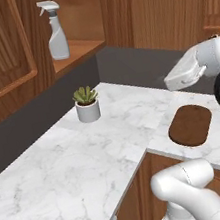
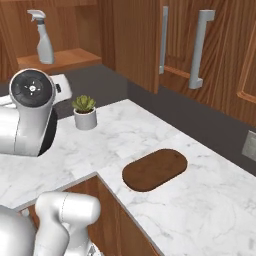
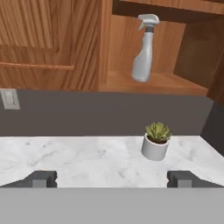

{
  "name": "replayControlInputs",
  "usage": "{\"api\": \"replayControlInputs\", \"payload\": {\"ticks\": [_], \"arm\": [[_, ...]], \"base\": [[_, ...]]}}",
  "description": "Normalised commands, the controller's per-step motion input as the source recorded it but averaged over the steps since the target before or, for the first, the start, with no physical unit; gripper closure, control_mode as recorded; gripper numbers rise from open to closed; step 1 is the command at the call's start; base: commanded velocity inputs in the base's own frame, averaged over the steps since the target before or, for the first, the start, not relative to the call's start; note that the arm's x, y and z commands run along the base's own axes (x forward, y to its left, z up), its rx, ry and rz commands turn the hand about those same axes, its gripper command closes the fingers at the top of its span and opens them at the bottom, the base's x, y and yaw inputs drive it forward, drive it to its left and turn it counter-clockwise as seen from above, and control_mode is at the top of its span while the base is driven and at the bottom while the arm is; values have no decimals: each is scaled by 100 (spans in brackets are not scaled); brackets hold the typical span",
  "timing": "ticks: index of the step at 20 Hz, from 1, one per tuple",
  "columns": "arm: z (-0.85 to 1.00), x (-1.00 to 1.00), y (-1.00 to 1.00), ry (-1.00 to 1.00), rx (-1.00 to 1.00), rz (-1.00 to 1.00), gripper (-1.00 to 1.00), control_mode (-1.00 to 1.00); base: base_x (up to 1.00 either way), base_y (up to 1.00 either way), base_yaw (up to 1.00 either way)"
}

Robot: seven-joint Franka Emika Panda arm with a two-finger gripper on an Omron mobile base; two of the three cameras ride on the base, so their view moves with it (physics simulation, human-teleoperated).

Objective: Grab the spray bottle from the cabinet, then place it next to the cutting board for sanitizing. Then grab the dish brush from the countertop next to the sink and place it next to the cutting board.

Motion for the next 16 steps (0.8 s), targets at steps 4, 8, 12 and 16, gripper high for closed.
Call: {"api": "replayControlInputs", "payload": {"ticks": [4, 8, 12, 16], "arm": [[50, 9, 43, -5, 17, 23, -100, -100], [42, 0, 37, -25, 8, 11, -100, -100], [43, -2, 21, -48, -1, 2, -100, -100], [34, 1, 17, -33, 0, 1, -100, -100]], "base": [[0, 0, 0], [0, 0, 0], [0, 0, 0], [0, 0, 0]]}}
